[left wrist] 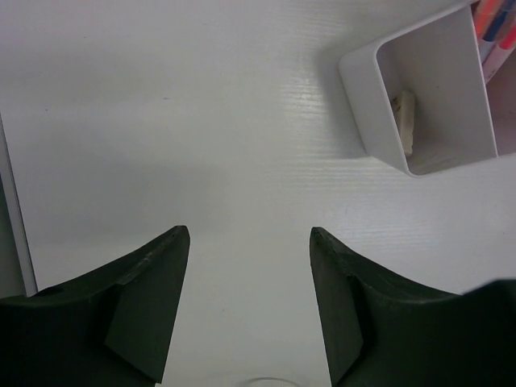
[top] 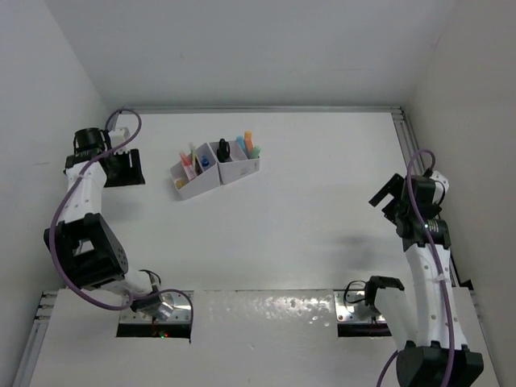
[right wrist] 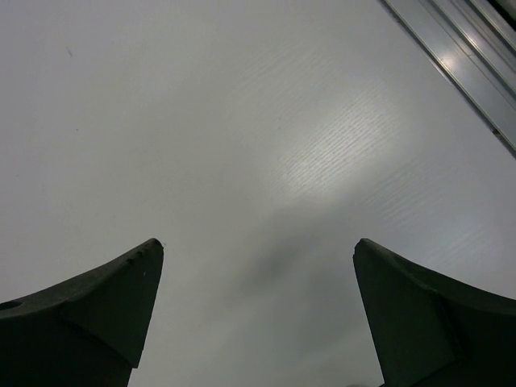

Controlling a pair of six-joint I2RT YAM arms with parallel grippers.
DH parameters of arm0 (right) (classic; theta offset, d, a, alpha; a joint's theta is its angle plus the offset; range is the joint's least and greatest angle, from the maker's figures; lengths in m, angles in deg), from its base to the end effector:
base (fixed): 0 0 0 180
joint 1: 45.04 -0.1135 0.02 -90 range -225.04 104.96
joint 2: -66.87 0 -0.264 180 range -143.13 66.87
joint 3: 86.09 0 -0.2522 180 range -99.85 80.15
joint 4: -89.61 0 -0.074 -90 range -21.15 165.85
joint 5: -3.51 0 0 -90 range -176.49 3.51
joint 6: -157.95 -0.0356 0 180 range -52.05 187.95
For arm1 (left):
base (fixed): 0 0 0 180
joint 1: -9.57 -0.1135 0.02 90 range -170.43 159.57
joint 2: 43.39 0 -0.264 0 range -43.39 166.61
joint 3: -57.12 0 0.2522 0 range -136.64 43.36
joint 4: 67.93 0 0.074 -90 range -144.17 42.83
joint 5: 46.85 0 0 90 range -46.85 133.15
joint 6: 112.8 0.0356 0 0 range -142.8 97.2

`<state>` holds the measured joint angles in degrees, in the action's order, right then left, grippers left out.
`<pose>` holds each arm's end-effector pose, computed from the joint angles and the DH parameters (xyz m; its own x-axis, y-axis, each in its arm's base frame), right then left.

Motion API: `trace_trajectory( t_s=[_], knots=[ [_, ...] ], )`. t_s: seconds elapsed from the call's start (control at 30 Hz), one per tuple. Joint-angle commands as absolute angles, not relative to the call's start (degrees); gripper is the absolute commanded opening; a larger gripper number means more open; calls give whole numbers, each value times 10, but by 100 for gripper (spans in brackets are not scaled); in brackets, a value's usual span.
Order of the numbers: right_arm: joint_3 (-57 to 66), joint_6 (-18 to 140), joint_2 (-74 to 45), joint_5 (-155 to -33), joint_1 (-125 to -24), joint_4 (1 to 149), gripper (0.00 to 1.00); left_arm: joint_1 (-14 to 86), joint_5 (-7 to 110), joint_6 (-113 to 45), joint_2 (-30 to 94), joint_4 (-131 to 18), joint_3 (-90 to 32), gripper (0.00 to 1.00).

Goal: Sort the stationery into containers
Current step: Reset both arms

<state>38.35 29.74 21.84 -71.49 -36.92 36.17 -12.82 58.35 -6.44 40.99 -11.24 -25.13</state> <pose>0.1578 -0.0318 0.2726 -0.3291 0.6505 -0.6845 0.6716 0.6708 0.3146 0.2830 0.1065 0.2742 -0.8272 -0.0468 -0.5599 -0.0095 0.9975 -0.0694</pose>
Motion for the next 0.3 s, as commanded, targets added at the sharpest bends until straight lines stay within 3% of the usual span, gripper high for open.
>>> trace_trajectory(
  t_s=[0.0, 0.27],
  knots=[
    [393, 292, 247, -692, -366, 346, 99, -114, 567, -69, 380, -108, -269, 59],
    [397, 297, 279, -708, -367, 340, 99, -98, 561, -65, 358, -107, -255, 60]
  ],
)
